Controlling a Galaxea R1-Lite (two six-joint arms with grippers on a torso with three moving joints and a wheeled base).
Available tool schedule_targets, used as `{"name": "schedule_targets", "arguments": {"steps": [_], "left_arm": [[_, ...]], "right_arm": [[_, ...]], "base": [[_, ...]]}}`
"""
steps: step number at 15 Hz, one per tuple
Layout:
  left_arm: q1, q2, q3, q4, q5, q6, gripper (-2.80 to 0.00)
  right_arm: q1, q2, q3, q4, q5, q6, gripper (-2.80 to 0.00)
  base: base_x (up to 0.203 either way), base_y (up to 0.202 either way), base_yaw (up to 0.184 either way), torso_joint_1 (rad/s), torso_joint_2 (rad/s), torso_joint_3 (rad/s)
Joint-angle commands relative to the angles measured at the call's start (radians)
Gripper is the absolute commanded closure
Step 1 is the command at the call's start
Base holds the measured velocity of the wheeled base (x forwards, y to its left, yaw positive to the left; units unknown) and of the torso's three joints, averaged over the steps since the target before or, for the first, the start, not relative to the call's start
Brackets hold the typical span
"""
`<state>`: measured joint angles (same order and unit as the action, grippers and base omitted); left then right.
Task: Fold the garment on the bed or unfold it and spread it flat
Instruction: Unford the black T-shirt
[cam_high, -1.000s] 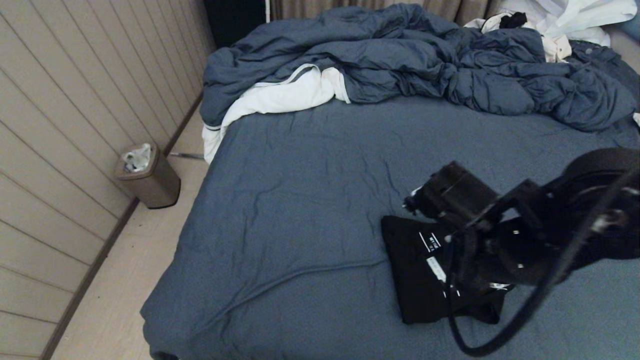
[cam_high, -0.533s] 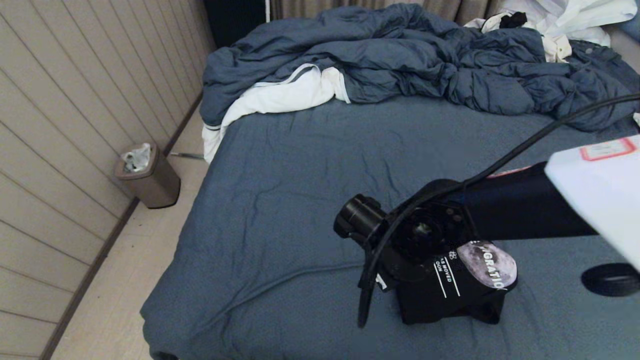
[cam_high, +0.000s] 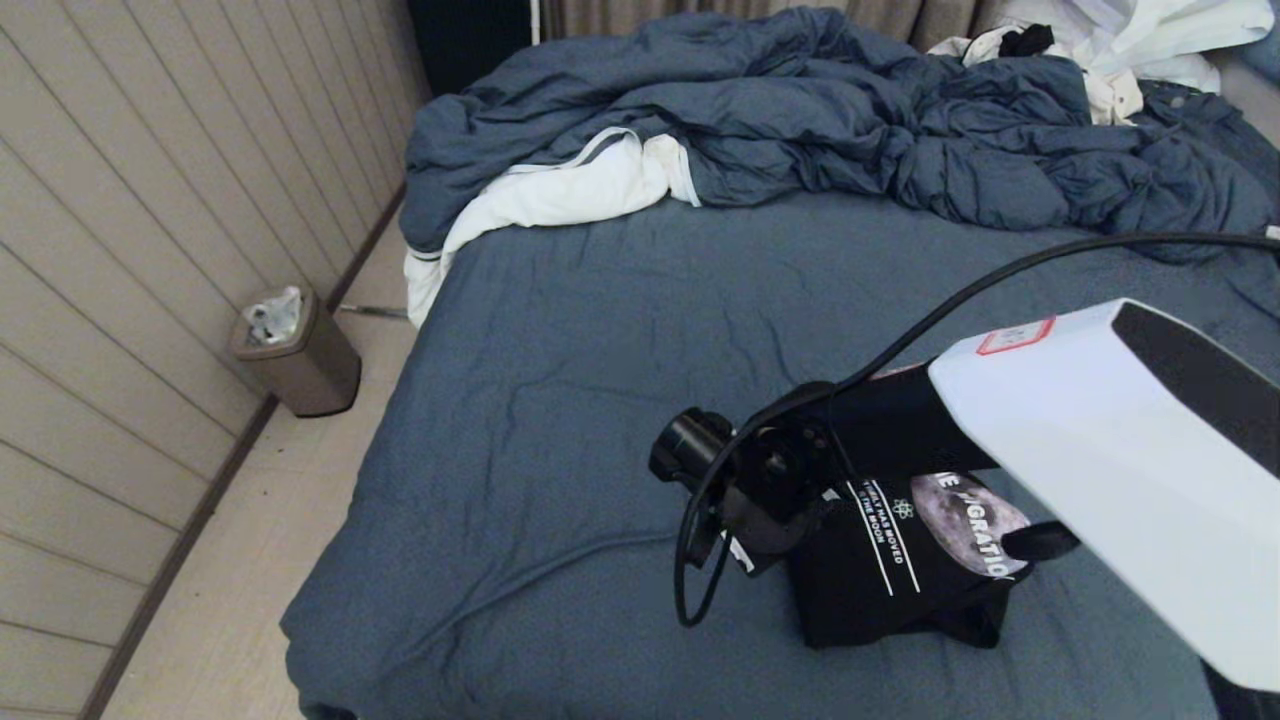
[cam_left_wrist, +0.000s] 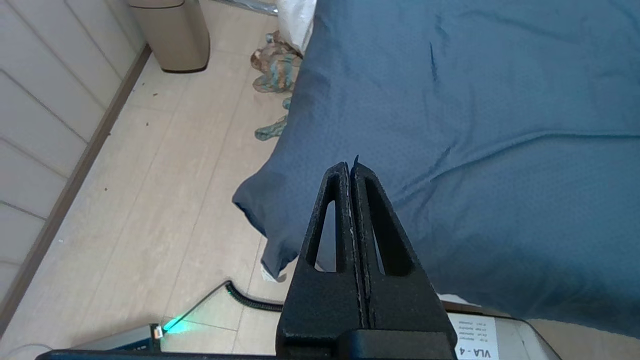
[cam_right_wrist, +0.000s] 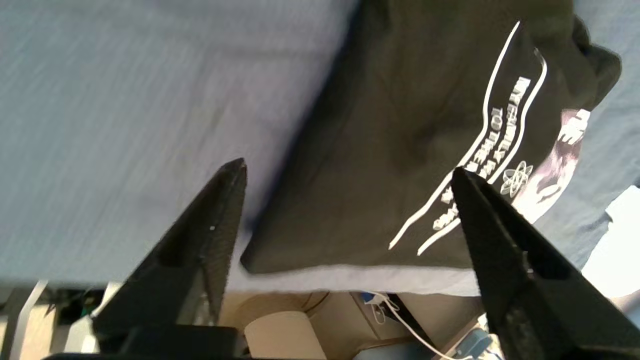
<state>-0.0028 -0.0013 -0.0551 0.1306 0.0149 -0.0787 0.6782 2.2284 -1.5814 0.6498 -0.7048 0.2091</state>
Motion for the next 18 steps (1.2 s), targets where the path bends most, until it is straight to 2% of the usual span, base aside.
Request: {"name": "schedule_targets", "arguments": {"steps": [1, 9, 14, 15, 18], "left_arm": [[0.001, 0.001, 0.000, 0.000, 0.000, -0.001, 0.00], [0.001, 0.001, 0.000, 0.000, 0.000, -0.001, 0.00], [0.000, 0.001, 0.000, 0.000, 0.000, -0.001, 0.00], [0.000, 0.001, 0.000, 0.001, 0.000, -0.001, 0.00], [0.000, 0.001, 0.000, 0.001, 0.000, -0.001, 0.00]], "right_arm": [[-0.014, 0.060, -0.046, 0.005, -0.016, -0.007, -2.80], [-0.133, 0.144, -0.066, 0.002, -0.051, -0.007, -2.80], [-0.156, 0.161, -0.078, 0.000, -0.053, -0.014, -2.80], [-0.156, 0.162, -0.078, 0.000, -0.058, -0.014, 0.00], [-0.144, 0.160, -0.082, 0.000, -0.061, -0.014, 0.00]], "base": [[0.000, 0.000, 0.000, 0.000, 0.00, 0.000], [0.000, 0.000, 0.000, 0.000, 0.00, 0.000], [0.000, 0.000, 0.000, 0.000, 0.00, 0.000], [0.000, 0.000, 0.000, 0.000, 0.00, 0.000], [0.000, 0.000, 0.000, 0.000, 0.00, 0.000]]}}
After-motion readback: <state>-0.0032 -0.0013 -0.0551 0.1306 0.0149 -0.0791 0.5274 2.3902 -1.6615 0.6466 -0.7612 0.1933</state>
